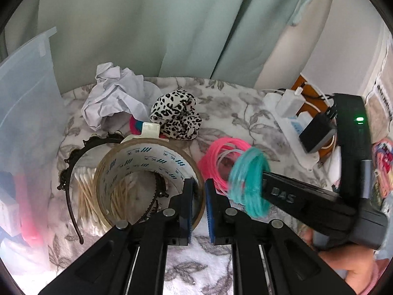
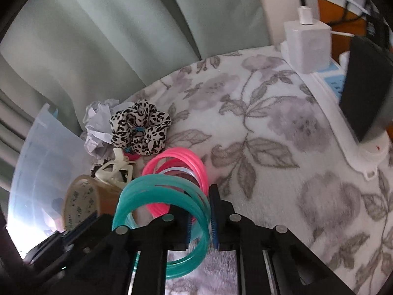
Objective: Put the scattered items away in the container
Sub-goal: 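Grasp the brown tape roll rim with the left tool while the right tool grasps the teal and pink bangles, then carry the tape roll and bangles over the clear box with both tools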
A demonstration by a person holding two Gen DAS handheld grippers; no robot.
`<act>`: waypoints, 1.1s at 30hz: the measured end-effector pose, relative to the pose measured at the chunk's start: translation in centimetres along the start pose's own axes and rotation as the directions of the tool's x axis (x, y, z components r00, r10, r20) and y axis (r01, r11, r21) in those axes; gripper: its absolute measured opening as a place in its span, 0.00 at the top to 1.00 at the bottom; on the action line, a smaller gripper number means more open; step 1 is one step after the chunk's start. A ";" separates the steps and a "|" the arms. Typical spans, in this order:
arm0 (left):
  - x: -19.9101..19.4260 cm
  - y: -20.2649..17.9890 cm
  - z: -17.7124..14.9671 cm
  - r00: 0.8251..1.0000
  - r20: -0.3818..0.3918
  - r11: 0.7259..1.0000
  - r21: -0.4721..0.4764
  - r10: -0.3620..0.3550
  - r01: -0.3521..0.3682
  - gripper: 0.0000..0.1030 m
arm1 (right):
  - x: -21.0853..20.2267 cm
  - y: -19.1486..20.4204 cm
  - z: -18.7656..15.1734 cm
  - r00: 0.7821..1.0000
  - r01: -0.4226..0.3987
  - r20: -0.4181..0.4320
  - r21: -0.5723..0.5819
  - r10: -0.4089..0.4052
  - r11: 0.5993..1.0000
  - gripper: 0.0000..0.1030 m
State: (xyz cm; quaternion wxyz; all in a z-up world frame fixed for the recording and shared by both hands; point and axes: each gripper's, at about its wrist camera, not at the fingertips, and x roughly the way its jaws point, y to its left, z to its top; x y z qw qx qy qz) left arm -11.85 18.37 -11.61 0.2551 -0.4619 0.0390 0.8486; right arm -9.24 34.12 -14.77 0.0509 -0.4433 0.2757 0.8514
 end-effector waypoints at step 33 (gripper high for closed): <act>-14.9 -2.9 -0.1 0.962 0.266 0.996 -0.042 -0.061 0.075 0.92 | -18.9 3.7 -2.2 0.963 -0.075 0.258 -0.018 0.077 0.997 0.88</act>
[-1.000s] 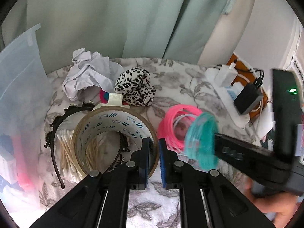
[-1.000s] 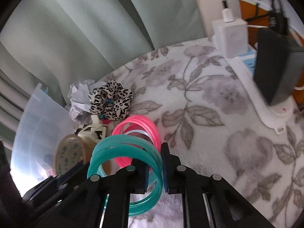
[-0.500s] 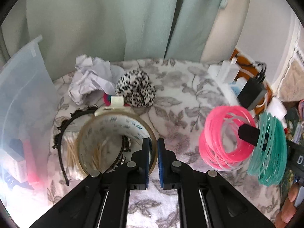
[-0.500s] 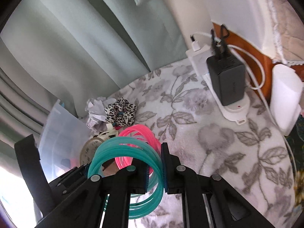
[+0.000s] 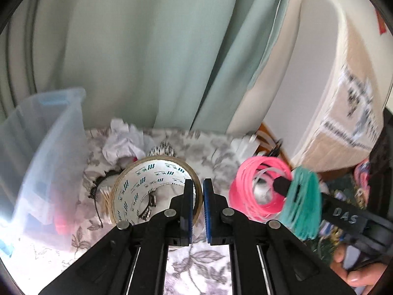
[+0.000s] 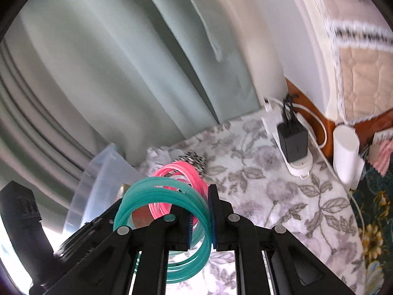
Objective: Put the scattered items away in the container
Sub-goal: 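Carry the tape roll and bangles over the clear box with both tools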
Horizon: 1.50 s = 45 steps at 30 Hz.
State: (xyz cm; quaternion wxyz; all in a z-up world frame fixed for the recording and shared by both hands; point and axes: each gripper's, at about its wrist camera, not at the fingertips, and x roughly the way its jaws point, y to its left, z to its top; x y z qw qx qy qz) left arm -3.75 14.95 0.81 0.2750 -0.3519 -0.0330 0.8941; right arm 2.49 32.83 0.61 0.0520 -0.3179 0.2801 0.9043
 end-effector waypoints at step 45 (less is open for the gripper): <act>-16.8 19.0 -0.7 0.896 0.401 0.922 -0.386 0.191 -0.024 0.93 | 2.9 27.0 -5.3 0.982 -0.190 -0.098 -0.479 0.163 0.857 0.88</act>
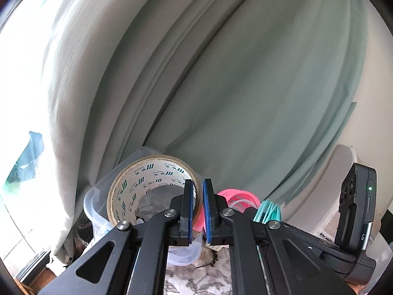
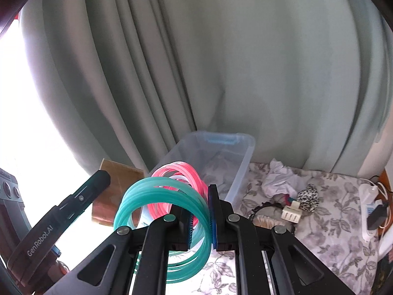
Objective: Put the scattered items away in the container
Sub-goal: 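Carry the tape roll and bangles over the clear box with both tools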
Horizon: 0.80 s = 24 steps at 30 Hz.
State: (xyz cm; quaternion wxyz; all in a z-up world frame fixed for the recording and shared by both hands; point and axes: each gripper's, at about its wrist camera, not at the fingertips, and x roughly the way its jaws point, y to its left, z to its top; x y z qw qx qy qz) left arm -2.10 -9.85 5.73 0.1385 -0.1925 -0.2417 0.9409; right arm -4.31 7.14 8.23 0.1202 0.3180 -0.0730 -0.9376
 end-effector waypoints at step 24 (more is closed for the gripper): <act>6.9 4.7 -1.0 0.996 -0.080 1.000 -0.005 0.029 -0.029 0.93 | 11.2 -0.1 -1.3 0.987 0.012 -0.161 -0.030 -0.016 0.999 0.88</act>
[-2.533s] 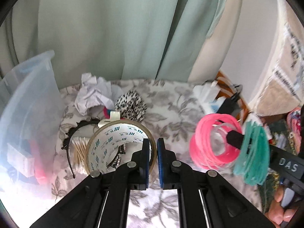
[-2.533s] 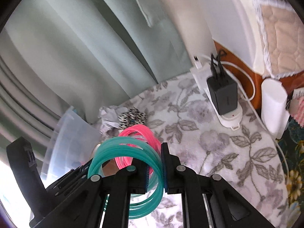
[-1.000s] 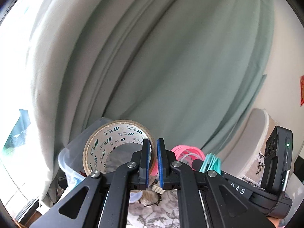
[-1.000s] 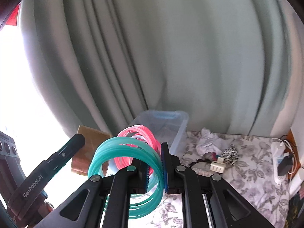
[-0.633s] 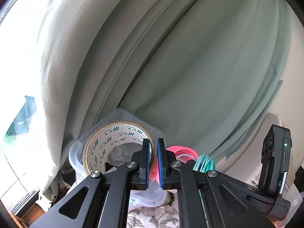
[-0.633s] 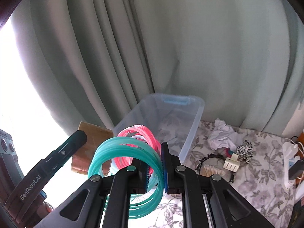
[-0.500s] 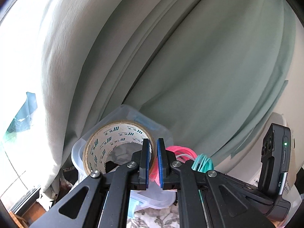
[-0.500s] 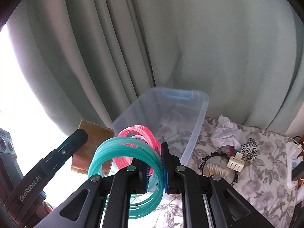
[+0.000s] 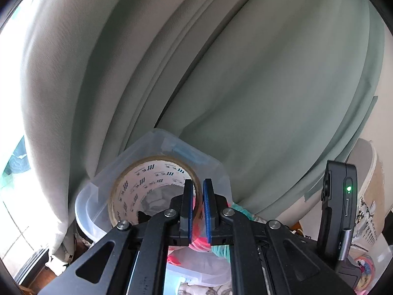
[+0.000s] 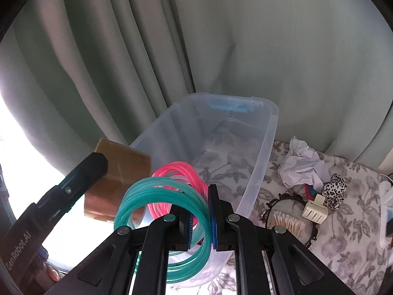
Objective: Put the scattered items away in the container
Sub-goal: 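Carry the tape roll and bangles over the clear box with both tools, then open the left tool dropping the tape roll while the right tool releases the bangles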
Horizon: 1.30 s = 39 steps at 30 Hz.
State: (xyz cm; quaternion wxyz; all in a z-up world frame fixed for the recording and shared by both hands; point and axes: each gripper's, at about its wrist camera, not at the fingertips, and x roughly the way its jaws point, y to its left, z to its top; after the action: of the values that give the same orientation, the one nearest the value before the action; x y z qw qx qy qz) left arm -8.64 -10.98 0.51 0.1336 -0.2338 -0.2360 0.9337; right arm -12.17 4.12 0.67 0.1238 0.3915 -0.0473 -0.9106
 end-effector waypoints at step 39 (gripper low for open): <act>2.4 2.6 -1.8 0.988 -0.113 0.994 -0.039 0.100 -0.105 0.92 | 3.2 2.0 -0.2 0.994 0.079 -0.075 -0.072 -0.084 0.994 0.69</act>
State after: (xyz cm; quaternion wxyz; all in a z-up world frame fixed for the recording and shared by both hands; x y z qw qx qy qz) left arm -10.13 -11.71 -3.10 0.0930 -0.3003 -0.2370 0.9193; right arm -13.78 1.37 -1.29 0.1017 0.4238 0.0052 -0.9000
